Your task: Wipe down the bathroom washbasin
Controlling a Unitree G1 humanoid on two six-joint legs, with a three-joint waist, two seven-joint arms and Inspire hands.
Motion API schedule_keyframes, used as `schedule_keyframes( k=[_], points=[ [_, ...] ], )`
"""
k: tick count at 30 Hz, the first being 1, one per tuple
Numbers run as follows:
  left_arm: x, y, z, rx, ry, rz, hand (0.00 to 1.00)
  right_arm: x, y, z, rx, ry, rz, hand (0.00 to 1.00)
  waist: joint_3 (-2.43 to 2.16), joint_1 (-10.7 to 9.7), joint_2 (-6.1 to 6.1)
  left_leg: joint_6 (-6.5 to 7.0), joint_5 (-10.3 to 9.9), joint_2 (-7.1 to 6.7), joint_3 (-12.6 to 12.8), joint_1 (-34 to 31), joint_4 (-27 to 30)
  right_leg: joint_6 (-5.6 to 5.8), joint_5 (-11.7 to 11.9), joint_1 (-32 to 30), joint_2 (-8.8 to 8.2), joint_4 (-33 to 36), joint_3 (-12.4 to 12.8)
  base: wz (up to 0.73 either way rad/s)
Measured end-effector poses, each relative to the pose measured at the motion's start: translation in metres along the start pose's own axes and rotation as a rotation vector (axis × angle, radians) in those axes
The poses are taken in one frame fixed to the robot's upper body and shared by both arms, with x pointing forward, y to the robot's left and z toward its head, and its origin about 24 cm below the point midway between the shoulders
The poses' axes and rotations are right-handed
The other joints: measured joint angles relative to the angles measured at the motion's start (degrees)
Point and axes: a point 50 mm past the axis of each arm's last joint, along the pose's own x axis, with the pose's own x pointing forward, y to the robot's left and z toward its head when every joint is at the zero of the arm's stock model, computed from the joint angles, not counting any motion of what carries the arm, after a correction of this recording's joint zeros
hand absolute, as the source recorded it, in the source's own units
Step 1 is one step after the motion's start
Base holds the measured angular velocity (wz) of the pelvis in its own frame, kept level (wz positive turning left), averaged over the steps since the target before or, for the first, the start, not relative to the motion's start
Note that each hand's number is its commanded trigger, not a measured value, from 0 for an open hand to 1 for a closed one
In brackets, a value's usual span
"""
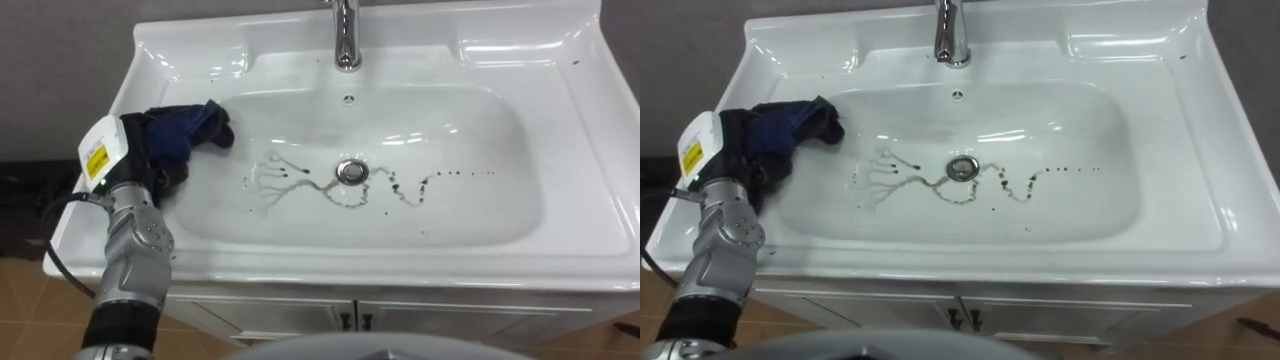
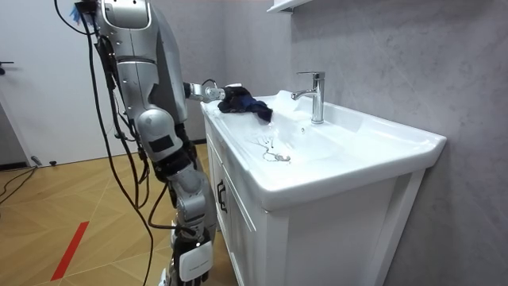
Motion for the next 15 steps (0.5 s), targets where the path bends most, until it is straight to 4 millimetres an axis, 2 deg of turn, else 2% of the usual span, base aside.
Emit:
schedule_keyframes(
  k=[15],
  points=[
    [-0.0007,0.0051,0.0016,-0.118,0.007,0.01,1.0,0.0006,0.0028,0.0042,-0.011,-0.039,0.007,0.0,0.06,-0.1,0.12,-0.07,0.1,-0.25,-0.9,-0.6,-0.2,0.03,0.0,0.0,-0.04,-0.8,-0.8,0.02]
  ],
)
